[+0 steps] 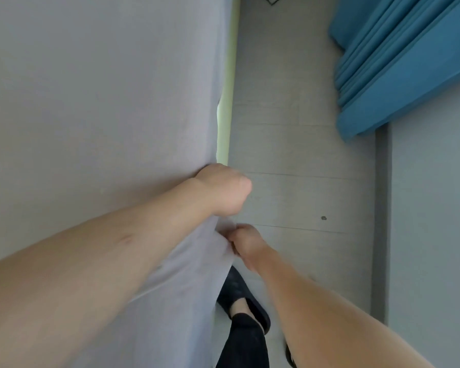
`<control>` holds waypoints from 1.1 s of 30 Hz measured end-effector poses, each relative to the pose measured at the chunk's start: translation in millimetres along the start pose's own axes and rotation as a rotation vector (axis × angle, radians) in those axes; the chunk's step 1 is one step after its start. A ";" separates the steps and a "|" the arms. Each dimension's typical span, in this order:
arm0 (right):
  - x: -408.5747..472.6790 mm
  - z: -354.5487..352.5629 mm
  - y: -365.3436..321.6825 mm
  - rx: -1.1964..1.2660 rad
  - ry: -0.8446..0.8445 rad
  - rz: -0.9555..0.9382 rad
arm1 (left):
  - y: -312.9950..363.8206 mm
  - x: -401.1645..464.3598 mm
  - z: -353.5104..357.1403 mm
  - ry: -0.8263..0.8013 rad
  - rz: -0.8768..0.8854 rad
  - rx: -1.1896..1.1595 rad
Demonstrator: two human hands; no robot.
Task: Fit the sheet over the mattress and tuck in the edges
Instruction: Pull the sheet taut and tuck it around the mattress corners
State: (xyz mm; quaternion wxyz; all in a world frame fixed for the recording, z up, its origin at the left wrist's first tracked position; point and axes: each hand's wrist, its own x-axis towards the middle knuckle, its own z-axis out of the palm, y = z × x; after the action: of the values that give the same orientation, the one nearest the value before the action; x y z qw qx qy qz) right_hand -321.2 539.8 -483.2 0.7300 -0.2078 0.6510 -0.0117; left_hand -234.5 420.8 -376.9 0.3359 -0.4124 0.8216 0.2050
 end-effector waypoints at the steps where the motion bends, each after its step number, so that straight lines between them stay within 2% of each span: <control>1: 2.9 -0.2 8.4 0.029 0.059 -0.032 | 7.8 -3.6 5.2 -0.027 0.010 0.055; 4: 14.3 -4.2 17.2 -0.162 0.250 -0.097 | 17.4 -6.1 24.9 -0.124 0.059 0.259; 7: 29.2 -0.1 17.5 -0.259 0.311 -0.153 | 19.5 1.8 45.5 -0.271 0.110 0.422; 9: 38.6 10.7 17.1 -0.315 0.330 -0.151 | 19.7 9.8 57.6 -0.276 0.142 0.478; 11: 43.8 27.1 21.9 -0.284 0.355 -0.109 | 17.0 12.9 66.5 -0.274 0.188 0.521; 13: 34.3 41.7 25.9 -0.213 0.498 -0.068 | 12.9 10.5 68.4 -0.263 0.213 0.517; 15: 14.5 50.6 28.5 -0.015 0.623 -0.246 | 14.9 8.0 66.7 -0.229 0.194 0.525; 17: -8.1 58.1 27.2 0.249 0.462 -0.392 | 21.0 8.1 63.7 -0.260 0.140 0.541; 20: -33.4 70.7 23.0 0.381 0.230 -0.349 | 28.3 5.3 60.7 -0.356 0.094 0.595; 23: -42.3 73.7 19.1 0.446 0.189 -0.277 | 33.2 1.8 58.8 -0.392 0.104 0.669; 26: -44.6 68.4 23.5 0.523 0.166 -0.238 | 38.1 0.8 57.0 -0.496 0.079 0.689; 31: -49.7 77.7 32.1 0.509 0.013 -0.236 | 34.3 -2.8 57.8 -0.656 0.015 0.665; 33: -44.2 90.4 37.4 0.562 -0.133 -0.165 | 34.3 -2.5 57.3 -0.685 0.016 0.668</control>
State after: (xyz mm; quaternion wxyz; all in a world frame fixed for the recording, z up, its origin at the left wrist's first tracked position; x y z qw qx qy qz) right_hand -251.1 612.8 -447.4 0.7966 -0.0499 0.5539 -0.2371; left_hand -239.4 477.0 -412.6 0.6999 -0.1844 0.6877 0.0564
